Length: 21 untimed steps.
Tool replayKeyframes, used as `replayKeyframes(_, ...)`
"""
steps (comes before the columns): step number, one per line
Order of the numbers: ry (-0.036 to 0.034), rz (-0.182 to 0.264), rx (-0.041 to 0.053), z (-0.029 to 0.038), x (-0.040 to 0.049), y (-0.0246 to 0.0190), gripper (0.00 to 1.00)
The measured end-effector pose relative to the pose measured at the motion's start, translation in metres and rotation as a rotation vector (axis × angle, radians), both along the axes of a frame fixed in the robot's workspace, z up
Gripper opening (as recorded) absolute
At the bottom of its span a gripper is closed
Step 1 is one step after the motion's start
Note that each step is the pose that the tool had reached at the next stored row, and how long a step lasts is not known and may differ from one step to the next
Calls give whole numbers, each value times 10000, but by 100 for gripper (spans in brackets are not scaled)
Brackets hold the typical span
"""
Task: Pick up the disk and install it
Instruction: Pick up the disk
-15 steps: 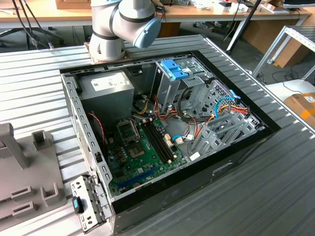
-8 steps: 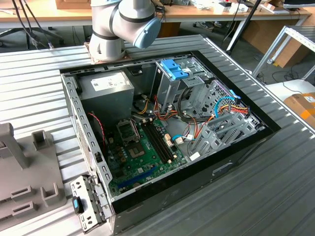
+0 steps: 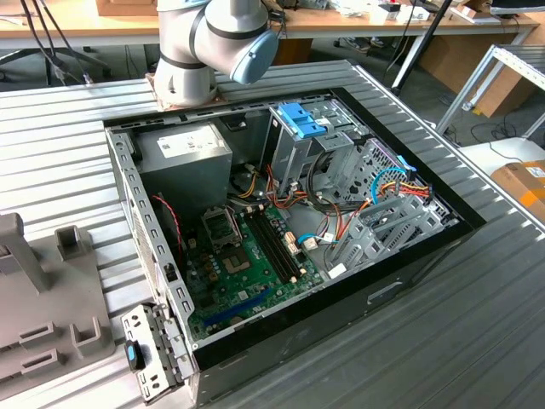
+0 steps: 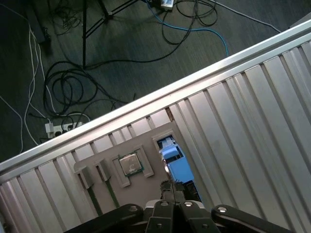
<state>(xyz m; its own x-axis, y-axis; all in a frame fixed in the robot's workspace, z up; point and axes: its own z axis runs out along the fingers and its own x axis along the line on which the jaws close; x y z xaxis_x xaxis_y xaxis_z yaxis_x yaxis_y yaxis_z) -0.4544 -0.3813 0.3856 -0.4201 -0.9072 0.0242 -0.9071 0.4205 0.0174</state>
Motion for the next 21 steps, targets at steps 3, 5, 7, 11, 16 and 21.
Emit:
replayKeyframes(3,1,13,0,0,0,0,11)
replayKeyframes(5,0,41,0,0,0,0,11)
replayKeyframes(7,1,110,0,0,0,0,11)
replayKeyframes(11,1,958,0,0,0,0,11)
replayKeyframes(16,1,2425,0,-1,0,0,11)
replayKeyframes(21,0,3400,0,-3,0,0,11)
